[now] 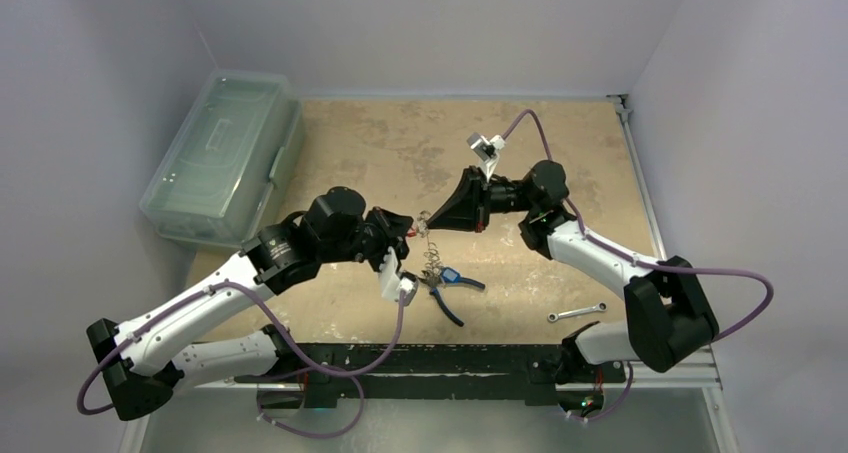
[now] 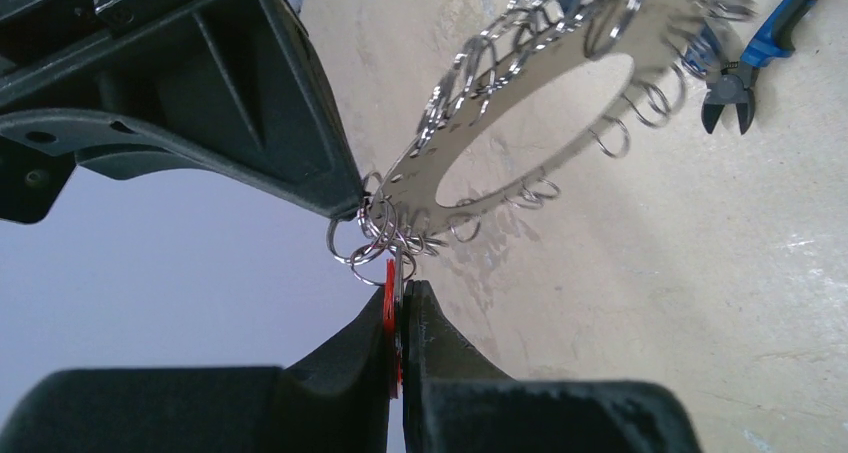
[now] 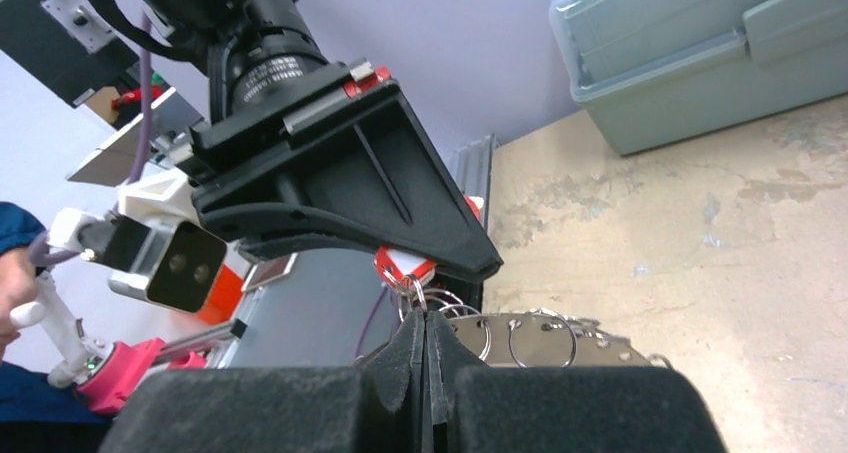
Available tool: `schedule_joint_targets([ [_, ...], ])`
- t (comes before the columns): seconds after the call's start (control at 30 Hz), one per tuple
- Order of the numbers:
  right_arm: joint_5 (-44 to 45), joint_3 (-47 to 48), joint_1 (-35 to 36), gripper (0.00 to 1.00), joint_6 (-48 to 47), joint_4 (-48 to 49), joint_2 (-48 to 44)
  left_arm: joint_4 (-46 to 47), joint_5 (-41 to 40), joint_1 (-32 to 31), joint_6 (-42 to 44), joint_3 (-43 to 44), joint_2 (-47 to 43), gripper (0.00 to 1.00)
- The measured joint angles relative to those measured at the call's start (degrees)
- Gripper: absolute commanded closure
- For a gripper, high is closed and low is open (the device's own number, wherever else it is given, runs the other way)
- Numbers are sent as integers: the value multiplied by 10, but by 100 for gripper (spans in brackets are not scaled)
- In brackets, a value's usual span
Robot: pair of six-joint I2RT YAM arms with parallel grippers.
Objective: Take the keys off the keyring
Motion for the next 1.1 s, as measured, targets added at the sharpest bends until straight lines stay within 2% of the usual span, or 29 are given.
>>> schedule_joint_targets([
  [0.27,3,-2,-2,100,48,67,1,30,-19,-22,22,-34,-4,100],
  [0.5,0,-2,-2,100,40,73,1,47,-42,-32,14,-45,1,100],
  [0.53,-2,-2,-2,99,30,68,1,51,-46,-32,10,-44,2,100],
  [0.7,-30,-2,-7,75,-22,43,-2,59,-49,-32,1,-38,3,100],
  [0.87,-62,-1,-12,68,-74,21,-12,57,-48,-32,-1,-37,3,100],
  [1.0,-73,10,-14,68,-137,-50,-20,55,-47,-32,-9,-30,3,100],
  [1.07,-65,43,-13,69,-225,-168,-20,53,-46,-32,-14,-22,4,100],
  [1.1,-50,76,-8,69,-296,-260,-19,51,-46,-32,-17,-16,6,100],
])
